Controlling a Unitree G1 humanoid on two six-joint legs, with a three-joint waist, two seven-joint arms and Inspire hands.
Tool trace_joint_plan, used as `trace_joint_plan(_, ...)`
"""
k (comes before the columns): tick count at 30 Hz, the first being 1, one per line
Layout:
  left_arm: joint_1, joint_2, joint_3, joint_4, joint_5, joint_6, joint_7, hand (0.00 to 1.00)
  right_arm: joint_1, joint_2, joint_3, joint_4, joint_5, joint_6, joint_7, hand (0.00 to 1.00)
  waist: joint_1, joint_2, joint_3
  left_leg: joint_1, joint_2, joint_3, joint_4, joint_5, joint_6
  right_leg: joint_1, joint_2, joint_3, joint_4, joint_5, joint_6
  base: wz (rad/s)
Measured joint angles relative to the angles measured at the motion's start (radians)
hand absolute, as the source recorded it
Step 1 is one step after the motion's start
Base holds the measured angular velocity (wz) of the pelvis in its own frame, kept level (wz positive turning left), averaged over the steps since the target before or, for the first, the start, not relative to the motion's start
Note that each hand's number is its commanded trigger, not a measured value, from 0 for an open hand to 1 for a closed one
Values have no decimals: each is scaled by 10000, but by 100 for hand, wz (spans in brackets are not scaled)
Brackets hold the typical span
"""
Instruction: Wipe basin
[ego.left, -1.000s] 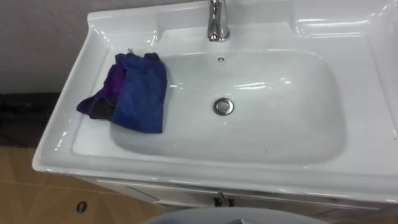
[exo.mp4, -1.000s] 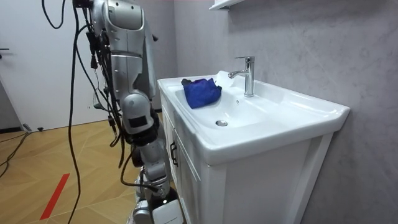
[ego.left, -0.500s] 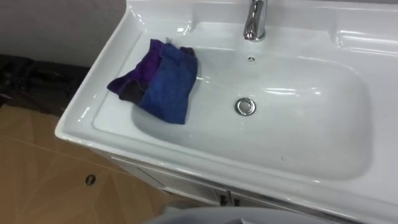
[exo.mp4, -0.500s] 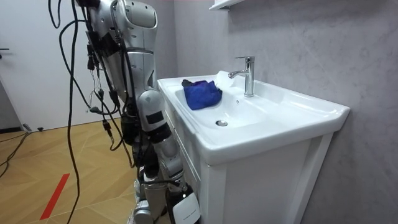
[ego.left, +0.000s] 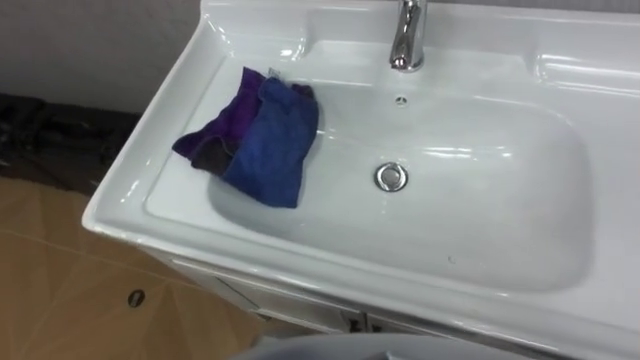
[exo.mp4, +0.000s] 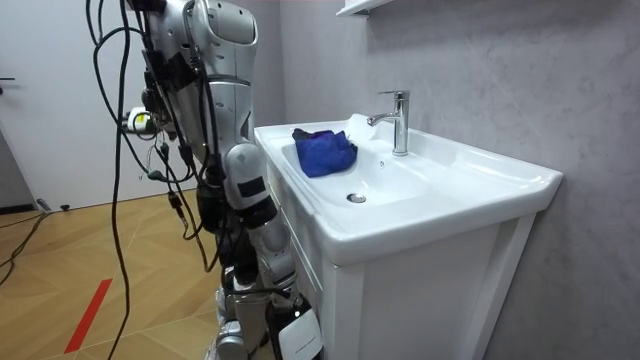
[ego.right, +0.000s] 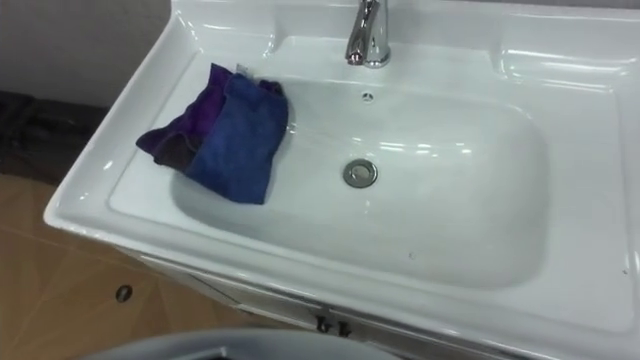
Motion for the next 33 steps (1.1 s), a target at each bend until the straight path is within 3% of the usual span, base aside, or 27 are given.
trace_joint_plan(5, 47, -365, -1400, 1286, 189, -67, -701, 0, -170, 44, 158, 433, 320, -24, -32, 0, -357, -370, 10, 80, -13, 64, -76, -9, 29, 46, -11, 166, -9, -11, 32, -4)
trace_joint_plan(11, 18, -483, -3278, 2200, 1778, -1, -2061, 0, -359, 75, 203, 1047, 379, -43, -9, 0, -885, -461, 45, 240, -16, 61, -170, -8, 30, 187, -18, 178, 61, -20, 37, 2)
trace_joint_plan(14, -39, -598, -3861, 2485, 2401, 137, -2782, 0, -346, 110, 563, 1206, 462, -29, 78, 0, -1103, -535, 56, 250, -18, 85, -154, -8, 31, 186, -19, 212, 55, -29, 40, -1)
trace_joint_plan(20, -298, -671, -4106, 3061, 3143, 318, -4223, 0, -356, 251, 556, 1239, 854, -49, 407, 0, -1294, -649, 67, 393, 18, 429, -152, -7, 33, 183, -28, 463, 66, -30, 42, -11)
trace_joint_plan(26, -348, -669, -4118, 3135, 3058, 388, -5468, 0, -374, 261, 556, 1427, 975, -93, 800, 0, -1544, -669, 86, 415, 20, 629, -186, -58, 106, 146, -60, 578, 63, -55, 82, -5)
trace_joint_plan(33, -684, -674, -4098, 3284, 3060, 552, -6670, 0, -307, 355, 550, 1560, 724, 19, 1047, 0, -1590, -748, 140, 393, 20, 866, -218, -100, 166, -11, -84, 798, 100, -60, 109, -9)
